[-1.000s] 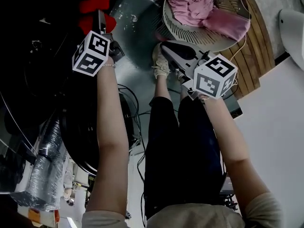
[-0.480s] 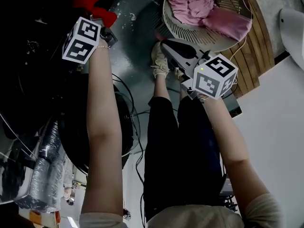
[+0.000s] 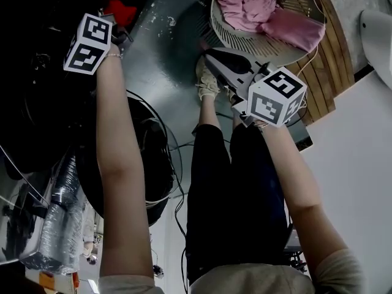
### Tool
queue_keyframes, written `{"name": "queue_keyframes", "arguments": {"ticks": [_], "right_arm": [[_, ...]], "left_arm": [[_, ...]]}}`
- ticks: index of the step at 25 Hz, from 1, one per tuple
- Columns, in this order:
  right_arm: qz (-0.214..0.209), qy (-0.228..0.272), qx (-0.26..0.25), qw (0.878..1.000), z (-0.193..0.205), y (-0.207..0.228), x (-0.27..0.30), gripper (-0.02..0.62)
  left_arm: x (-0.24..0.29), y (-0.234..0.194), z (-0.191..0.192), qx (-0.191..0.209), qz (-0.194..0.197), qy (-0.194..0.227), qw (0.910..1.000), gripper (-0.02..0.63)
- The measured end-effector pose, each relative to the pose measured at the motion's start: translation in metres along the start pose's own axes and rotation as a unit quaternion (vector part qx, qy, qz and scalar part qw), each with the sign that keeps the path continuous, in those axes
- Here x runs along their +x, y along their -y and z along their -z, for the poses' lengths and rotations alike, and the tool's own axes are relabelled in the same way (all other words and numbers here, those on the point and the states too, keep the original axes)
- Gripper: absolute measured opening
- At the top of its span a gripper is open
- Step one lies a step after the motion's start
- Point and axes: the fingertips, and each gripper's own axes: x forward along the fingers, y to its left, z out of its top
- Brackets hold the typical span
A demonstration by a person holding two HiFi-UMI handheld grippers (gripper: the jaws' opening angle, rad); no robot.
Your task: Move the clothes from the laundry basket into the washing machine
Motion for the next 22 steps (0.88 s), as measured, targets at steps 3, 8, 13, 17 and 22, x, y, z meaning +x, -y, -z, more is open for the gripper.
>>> {"name": "queue_keyframes", "arguments": {"ticks": [3,8,13,17,22], "right_arm": [[0.002,-0.006,0.004,1.0,0.003,-0.002,0.0,0.034],[-0.001,-0.005,0.005,1.0,0.001,-0.01,0.0,0.034],[0.0,0.001,0.004,1.0,-0.002,-0.009,0.0,0.034],[0.001,0.002,0.006,1.0,-0.002,-0.005,0.0,0.034],[0.005,0.0,0.002,1.0,0.004,0.002,0.0,0.034]], "left_arm": [[-0.022,0.004,0.006,-0.06,0.025,0.003,0.9979,0.287],[-0.071,0.024,0.023,-0.057,0.052,-0.012,0.997,0.298],[-0.087,0.032,0.085,-0.041,0.037,-0.11,0.9924,0.319],[-0.085,0.027,0.131,-0.048,0.007,-0.174,0.9836,0.322],[-0.063,0.021,0.148,-0.06,-0.035,-0.184,0.9805,0.319]]}}
